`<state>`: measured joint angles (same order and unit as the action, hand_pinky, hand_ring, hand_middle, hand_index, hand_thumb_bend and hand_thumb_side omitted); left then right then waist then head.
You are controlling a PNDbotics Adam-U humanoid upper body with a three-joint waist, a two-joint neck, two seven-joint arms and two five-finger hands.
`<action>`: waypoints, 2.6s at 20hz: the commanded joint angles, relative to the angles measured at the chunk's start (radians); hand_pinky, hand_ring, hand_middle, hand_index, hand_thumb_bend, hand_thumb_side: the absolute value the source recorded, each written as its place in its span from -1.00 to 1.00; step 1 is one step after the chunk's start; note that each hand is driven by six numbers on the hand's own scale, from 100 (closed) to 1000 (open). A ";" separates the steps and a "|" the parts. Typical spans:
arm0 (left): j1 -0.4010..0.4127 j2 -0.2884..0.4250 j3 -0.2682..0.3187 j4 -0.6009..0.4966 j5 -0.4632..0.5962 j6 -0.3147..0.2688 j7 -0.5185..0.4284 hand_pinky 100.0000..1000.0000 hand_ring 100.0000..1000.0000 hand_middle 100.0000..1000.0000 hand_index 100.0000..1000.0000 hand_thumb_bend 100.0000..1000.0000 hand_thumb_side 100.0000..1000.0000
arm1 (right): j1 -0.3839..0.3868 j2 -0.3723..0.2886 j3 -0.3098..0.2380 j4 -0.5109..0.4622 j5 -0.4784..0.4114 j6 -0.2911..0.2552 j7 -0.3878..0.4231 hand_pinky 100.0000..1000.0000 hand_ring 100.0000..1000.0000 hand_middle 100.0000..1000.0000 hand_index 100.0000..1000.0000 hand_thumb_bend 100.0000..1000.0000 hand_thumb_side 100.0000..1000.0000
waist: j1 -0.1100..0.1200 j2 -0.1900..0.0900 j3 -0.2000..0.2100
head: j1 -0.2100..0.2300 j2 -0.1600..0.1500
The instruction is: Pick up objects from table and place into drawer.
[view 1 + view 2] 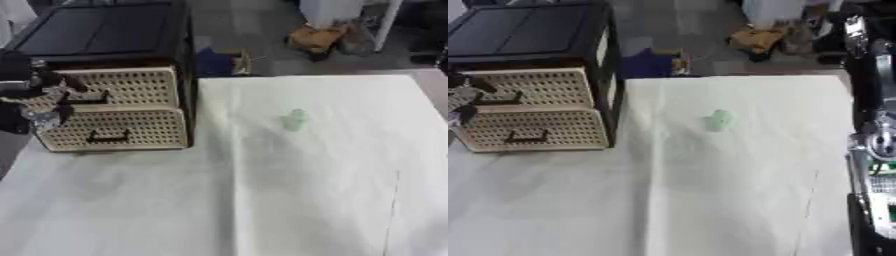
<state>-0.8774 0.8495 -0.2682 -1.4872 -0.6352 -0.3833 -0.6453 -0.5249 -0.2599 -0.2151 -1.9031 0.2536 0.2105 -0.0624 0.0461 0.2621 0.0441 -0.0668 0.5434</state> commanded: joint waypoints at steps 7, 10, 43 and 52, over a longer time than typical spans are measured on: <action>-0.024 0.003 0.012 0.040 0.000 0.003 -0.015 -1.00 -1.00 -1.00 0.83 -1.00 1.00 | -0.020 -0.030 -0.003 -0.008 -0.003 -0.003 0.000 0.28 0.29 -0.02 0.59 -1.00 1.00 | -0.001 -0.008 -0.007 | 0.009 -0.015; -0.024 0.000 0.013 0.048 -0.013 0.003 -0.015 -1.00 -1.00 -1.00 0.83 -1.00 1.00 | -0.021 -0.032 -0.004 -0.006 -0.003 -0.004 -0.001 0.28 0.29 -0.02 0.59 -1.00 1.00 | -0.001 -0.005 -0.011 | 0.012 -0.018; -0.012 -0.030 0.004 0.097 -0.121 -0.022 0.017 -1.00 -1.00 -1.00 0.67 -1.00 1.00 | -0.022 -0.034 -0.011 -0.003 -0.002 0.002 -0.009 0.28 0.29 -0.03 0.58 -1.00 1.00 | -0.002 0.005 -0.019 | 0.021 -0.033; -0.004 -0.019 0.002 0.073 -0.092 -0.025 0.011 -1.00 -1.00 -1.00 0.57 -1.00 1.00 | -0.019 -0.026 -0.010 -0.007 0.003 0.005 -0.013 0.27 0.29 -0.04 0.58 -1.00 1.00 | -0.009 -0.004 -0.011 | 0.020 -0.024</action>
<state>-0.8757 0.7989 -0.2681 -1.4004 -0.7334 -0.4020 -0.6281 -0.5354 -0.2746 -0.2217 -1.8959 0.2536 0.2155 -0.0713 0.0396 0.2824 0.0313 -0.0463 0.5179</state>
